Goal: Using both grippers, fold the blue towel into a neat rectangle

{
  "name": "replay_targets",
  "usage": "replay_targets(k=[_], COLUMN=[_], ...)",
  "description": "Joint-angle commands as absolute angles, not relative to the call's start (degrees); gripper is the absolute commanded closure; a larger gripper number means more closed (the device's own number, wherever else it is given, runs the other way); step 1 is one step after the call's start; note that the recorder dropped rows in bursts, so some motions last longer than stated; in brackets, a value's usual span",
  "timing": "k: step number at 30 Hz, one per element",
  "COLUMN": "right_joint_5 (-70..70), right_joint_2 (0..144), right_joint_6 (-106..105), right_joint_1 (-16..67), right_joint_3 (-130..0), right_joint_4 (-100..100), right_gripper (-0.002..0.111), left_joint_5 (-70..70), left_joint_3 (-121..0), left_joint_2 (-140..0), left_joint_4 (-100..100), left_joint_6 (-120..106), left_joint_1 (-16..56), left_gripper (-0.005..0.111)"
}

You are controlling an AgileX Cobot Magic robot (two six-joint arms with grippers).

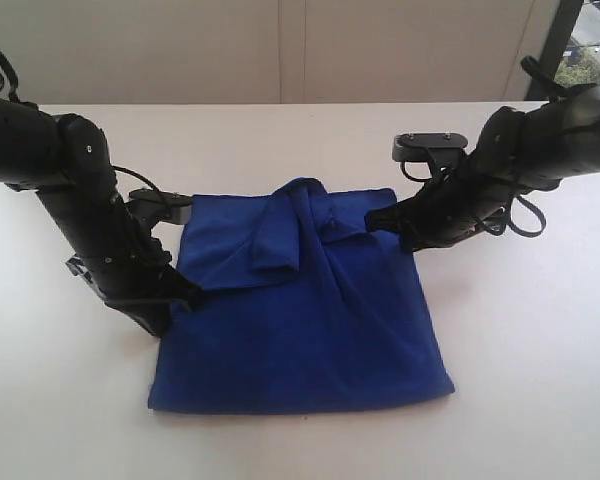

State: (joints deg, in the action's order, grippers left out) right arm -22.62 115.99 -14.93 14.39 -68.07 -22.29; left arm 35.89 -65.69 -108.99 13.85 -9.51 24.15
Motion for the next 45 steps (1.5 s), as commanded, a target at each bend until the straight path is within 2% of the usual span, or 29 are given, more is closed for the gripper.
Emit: replay_targets(k=[1,3,8,14,17,21,23,39,45], right_joint_5=[-23.1,-23.0,-24.0,-38.5,-39.2,-38.2,-39.0,-40.7,-38.9], right_joint_2=[115.1,111.5,104.7,115.6,117.3,118.0,119.4,124.1,124.4], right_joint_6=[-14.5,-12.9,-12.2,-25.9,-25.7,-25.7,-25.7,-36.3,-38.8], right_joint_1=[14.3,14.3,14.3,12.5,12.6,12.6,12.6,12.6,12.6], right_joint_3=[-68.2,-68.2,-69.1,-74.2,-74.2,-73.9,-73.9,-73.9,-73.9], right_joint_4=[-22.0,-22.1,-28.6,-59.9,-61.7,-68.4,-70.7,-89.7,-91.3], right_gripper=[0.108,0.108,0.108,0.108,0.107,0.076,0.070,0.070,0.070], left_joint_5=[38.8,42.7,41.5,44.2,43.6,42.5,41.9,41.6,41.6], left_joint_3=[-65.9,-68.0,-71.4,-71.9,-71.9,-71.9,-71.9,-71.9,-71.9], left_joint_2=[-108.0,-105.1,-98.4,-98.4,-98.4,-98.4,-98.4,-98.4,-98.4], left_joint_4=[14.1,14.1,13.2,14.2,14.2,14.2,14.2,14.2,14.2], left_joint_6=[-9.2,-9.2,-9.0,-9.0,-9.2,-9.2,-9.2,-9.2,-9.2], left_joint_1=[24.1,24.1,24.1,24.1,24.1,24.1,24.1,24.1,24.1], left_gripper=[0.107,0.107,0.107,0.107,0.107,0.107,0.107,0.107,0.107])
